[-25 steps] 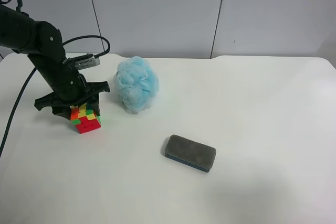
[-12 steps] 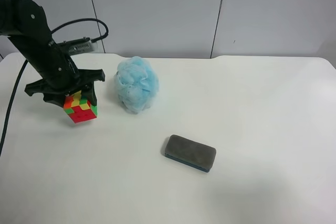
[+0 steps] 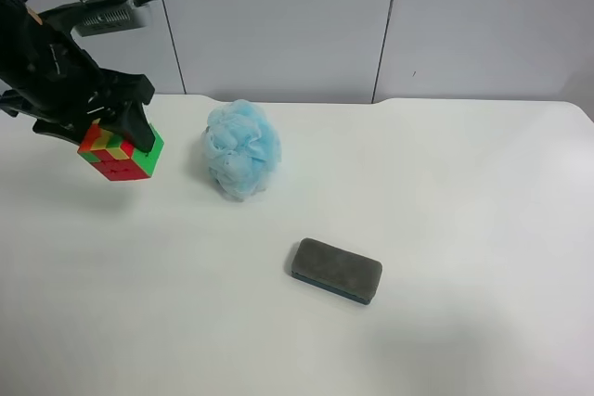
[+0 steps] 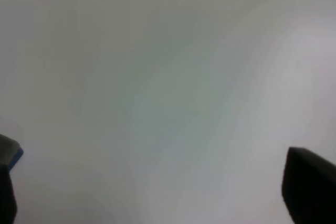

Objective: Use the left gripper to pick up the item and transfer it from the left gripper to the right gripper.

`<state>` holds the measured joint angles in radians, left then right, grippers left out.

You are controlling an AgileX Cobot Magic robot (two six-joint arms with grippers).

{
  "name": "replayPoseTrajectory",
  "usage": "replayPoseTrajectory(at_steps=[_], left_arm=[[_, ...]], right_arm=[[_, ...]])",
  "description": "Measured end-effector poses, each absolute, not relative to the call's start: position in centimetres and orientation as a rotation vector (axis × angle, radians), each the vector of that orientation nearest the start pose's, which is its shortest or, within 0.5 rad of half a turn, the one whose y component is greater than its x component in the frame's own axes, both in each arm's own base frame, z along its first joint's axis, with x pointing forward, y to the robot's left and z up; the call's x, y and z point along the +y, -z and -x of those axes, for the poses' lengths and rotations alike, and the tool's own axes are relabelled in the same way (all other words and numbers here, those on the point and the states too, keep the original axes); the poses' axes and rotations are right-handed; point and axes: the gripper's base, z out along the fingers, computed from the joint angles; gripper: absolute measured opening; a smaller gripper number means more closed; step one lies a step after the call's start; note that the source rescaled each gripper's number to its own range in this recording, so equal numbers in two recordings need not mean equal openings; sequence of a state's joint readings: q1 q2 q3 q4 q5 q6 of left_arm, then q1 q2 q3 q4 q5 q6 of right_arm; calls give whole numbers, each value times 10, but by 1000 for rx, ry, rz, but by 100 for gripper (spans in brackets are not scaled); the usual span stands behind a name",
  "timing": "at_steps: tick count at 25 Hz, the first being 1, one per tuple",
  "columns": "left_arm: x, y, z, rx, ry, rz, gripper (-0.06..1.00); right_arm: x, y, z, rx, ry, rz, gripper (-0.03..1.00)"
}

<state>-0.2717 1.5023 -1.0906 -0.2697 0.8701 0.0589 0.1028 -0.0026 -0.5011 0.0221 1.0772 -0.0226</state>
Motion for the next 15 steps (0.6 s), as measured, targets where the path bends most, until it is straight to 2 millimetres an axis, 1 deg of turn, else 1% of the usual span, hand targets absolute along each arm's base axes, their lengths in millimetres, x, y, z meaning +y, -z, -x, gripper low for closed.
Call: replayPoseTrajectory(at_steps=[3, 7, 10, 15], left_arm=[[-111, -269, -272, 2761, 404, -422, 1], [-143, -268, -255, 2731, 380, -657, 1], [-173, -270, -241, 2646, 392, -825, 1], [-212, -273, -219, 2453, 423, -1079, 1]], right_arm=[[1, -276, 6, 2054, -76, 130, 100], [1, -276, 6, 2054, -76, 130, 100], [1, -276, 6, 2054, -76, 130, 100], [1, -276, 6, 2054, -76, 130, 100]])
